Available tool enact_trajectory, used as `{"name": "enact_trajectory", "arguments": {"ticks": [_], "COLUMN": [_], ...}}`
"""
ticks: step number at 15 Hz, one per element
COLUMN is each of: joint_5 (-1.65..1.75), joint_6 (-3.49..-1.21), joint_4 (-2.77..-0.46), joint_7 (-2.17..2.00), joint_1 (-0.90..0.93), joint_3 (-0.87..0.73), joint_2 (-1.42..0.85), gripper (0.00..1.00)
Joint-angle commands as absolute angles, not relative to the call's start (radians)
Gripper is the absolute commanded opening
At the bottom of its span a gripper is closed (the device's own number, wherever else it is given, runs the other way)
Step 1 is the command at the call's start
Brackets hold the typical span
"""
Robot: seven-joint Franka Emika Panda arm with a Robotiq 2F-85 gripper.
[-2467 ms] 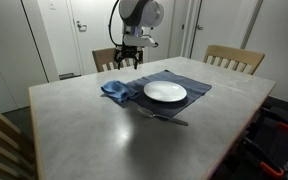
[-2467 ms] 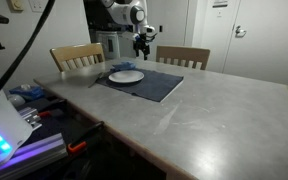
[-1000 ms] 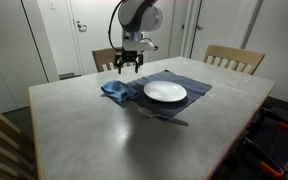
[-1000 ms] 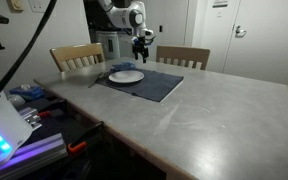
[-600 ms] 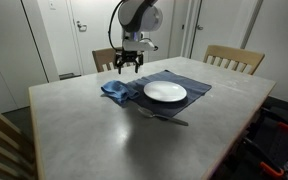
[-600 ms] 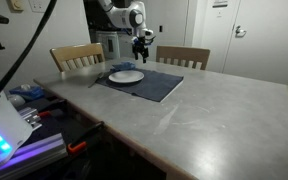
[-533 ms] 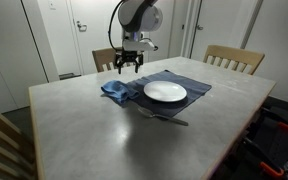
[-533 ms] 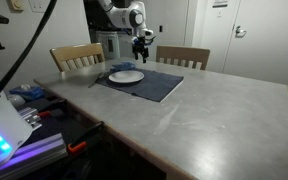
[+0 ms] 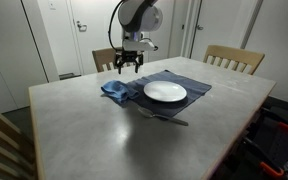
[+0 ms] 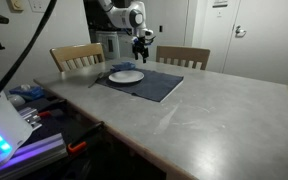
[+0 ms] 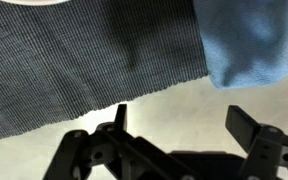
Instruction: Wipe the plate with the blue cloth
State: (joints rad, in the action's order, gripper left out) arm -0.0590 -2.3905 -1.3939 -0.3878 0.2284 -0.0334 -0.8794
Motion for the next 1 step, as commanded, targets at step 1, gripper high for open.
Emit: {"name": "enact_trajectory", "arguments": {"ticks": [1], "joint_5": [-0.05], "joint_6": [-2.395], "joint_4": [-1.403], "joint_7": [-0.396], "joint_1": [0.232], "joint_3": [-0.03], "joint_2": [-0.875], "gripper": [1.0]}}
